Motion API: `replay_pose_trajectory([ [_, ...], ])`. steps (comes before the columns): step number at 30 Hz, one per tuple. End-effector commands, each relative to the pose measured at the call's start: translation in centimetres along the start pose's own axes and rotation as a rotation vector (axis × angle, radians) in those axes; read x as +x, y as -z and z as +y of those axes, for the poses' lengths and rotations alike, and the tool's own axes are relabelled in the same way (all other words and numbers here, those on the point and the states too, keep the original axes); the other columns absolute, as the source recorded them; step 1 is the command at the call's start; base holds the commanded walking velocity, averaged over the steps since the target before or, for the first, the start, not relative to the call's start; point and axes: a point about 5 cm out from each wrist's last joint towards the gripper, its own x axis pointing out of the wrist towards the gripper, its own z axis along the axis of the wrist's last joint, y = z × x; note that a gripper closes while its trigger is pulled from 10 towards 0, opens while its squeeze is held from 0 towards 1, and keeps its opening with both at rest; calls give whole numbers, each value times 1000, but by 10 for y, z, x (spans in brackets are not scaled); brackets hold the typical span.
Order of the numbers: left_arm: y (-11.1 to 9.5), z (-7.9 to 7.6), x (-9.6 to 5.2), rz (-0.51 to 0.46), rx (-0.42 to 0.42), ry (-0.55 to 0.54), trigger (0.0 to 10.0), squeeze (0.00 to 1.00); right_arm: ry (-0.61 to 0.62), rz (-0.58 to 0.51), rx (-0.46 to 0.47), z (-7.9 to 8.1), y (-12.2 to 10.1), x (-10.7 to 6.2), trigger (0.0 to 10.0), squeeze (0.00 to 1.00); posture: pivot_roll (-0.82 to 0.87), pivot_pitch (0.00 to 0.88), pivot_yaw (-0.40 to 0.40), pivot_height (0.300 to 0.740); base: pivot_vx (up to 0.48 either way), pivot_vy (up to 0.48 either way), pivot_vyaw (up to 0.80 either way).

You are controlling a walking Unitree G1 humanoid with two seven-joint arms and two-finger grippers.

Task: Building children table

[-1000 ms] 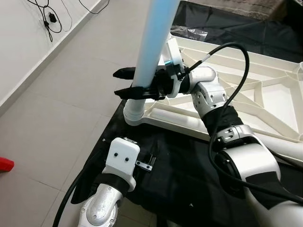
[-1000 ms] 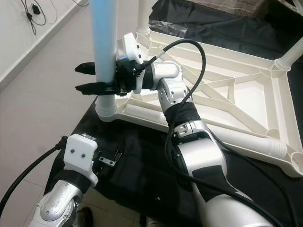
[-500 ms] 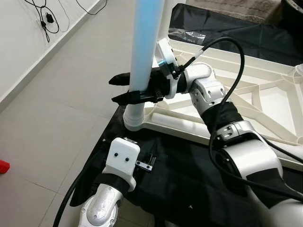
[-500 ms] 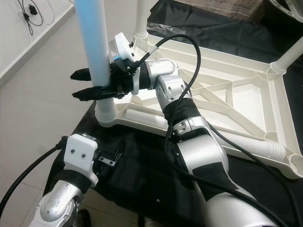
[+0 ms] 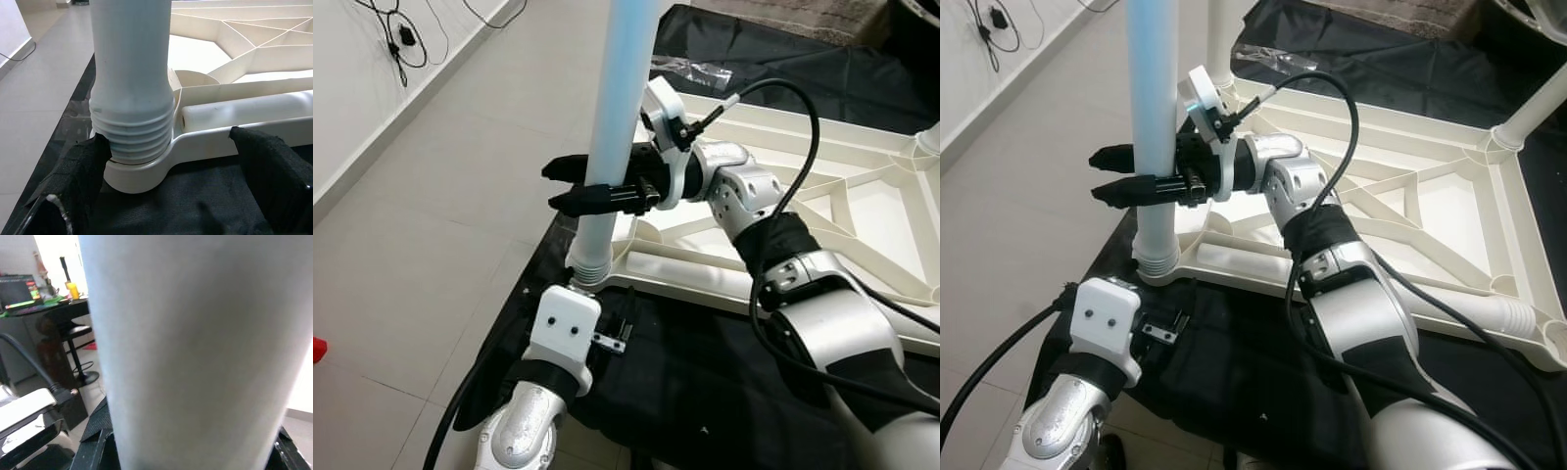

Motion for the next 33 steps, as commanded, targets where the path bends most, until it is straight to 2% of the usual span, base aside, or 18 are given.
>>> replay_pose_trajectory([
  [1, 4, -5, -3, 17, -2, 22, 10000, 0, -61, 62, 153, 8, 38, 7, 10000, 0, 78, 337, -143, 740, 0, 0, 0],
  [6, 5, -6, -4, 21, 2, 32, 10000, 0, -69, 52, 155, 11, 40, 6, 10000, 0, 80, 326, -135, 740, 0, 0, 0],
  [7, 9, -4, -6, 36, 65, 38, 10000, 0, -69, 44, 158, 12, 39, 4, 10000, 0, 82, 324, -134, 740, 0, 0, 0],
  [8, 9, -4, -6, 36, 65, 38, 10000, 0, -69, 44, 158, 12, 39, 4, 10000, 0, 82, 324, -134, 740, 0, 0, 0],
  [11, 17, 7, -17, 51, 167, 3, 10000, 0, -69, 29, 165, 14, 38, 0, 10000, 0, 81, 322, -130, 740, 0, 0, 0],
  [14, 16, 8, -20, 52, 162, -2, 10000, 0, -62, 36, 165, 14, 40, -1, 10000, 0, 82, 324, -127, 740, 0, 0, 0],
  [15, 16, 8, -22, 51, 183, 0, 10000, 0, -56, 39, 165, 13, 41, -2, 10000, 0, 82, 324, -127, 740, 0, 0, 0],
  [17, 16, 10, -29, 78, 174, -54, 10000, 0, -33, 56, 166, 11, 45, -4, 10000, 0, 90, 322, -125, 740, 0, 0, 0],
  [22, 19, 10, -38, 107, 145, -91, 10000, 0, -15, 57, 152, 10, 47, -6, 10000, 0, 93, 322, -125, 740, 0, 0, 0],
  [26, 17, 8, -49, 124, 188, -105, 10000, 0, 6, 82, 147, 7, 51, -5, 10000, 0, 101, 322, -125, 740, 0, 0, 0],
  [32, 17, 9, -51, 121, 218, -109, 10000, 0, 47, 121, 149, 5, 55, -5, 10000, 0, 102, 321, -126, 740, 0, 0, 0],
  [33, 17, 8, -51, 119, 226, -106, 10000, 0, 65, 156, 147, 4, 57, -5, 10000, 0, 103, 321, -123, 740, 0, 0, 0],
])
